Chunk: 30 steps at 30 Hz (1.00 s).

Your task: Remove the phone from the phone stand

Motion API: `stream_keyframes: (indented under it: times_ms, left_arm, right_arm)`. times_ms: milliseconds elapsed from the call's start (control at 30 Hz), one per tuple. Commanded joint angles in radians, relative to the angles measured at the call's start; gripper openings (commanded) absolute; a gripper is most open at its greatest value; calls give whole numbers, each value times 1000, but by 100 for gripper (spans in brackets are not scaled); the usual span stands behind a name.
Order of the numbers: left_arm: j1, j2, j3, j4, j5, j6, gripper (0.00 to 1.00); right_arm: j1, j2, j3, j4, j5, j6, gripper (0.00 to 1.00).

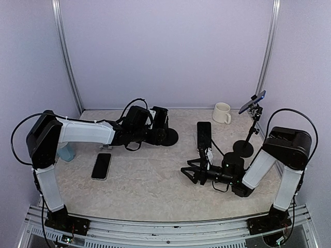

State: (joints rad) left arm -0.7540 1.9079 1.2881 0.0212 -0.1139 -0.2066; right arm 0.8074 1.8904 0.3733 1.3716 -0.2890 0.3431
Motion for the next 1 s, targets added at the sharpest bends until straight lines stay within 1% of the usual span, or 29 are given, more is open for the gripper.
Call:
stream_keyframes:
  times_ms: [0, 133, 233, 333, 467, 633, 767, 967]
  left_arm:
    - [-40, -143, -89, 68, -55, -37, 50]
    - [-86, -237, -177, 70, -110, -82, 46]
    - [-136, -299, -256, 79, -158, -115, 45]
    - [-186, -359, -333, 88, -198, -154, 44]
    - [-248, -428, -400, 87, -249, -223, 43]
    - [-301, -470, -444, 88, -292, -262, 42]
    - [-329, -474, -443, 76, -319, -264, 42]
    - [-338, -483, -461, 89, -326, -261, 41]
  right_arm:
    - [-8, -164, 19, -199, 45, 84, 62]
    - [-8, -297, 58, -390, 47, 109, 59]
    - [-8, -376, 93, -512, 36, 159, 58]
    - [-9, -435, 123, -593, 14, 202, 56]
    - [3, -464, 171, -656, -13, 253, 55]
    - [43, -416, 261, -705, -27, 272, 55]
    - [69, -345, 323, -690, -65, 290, 56]
    - [85, -260, 381, -643, -130, 342, 56]
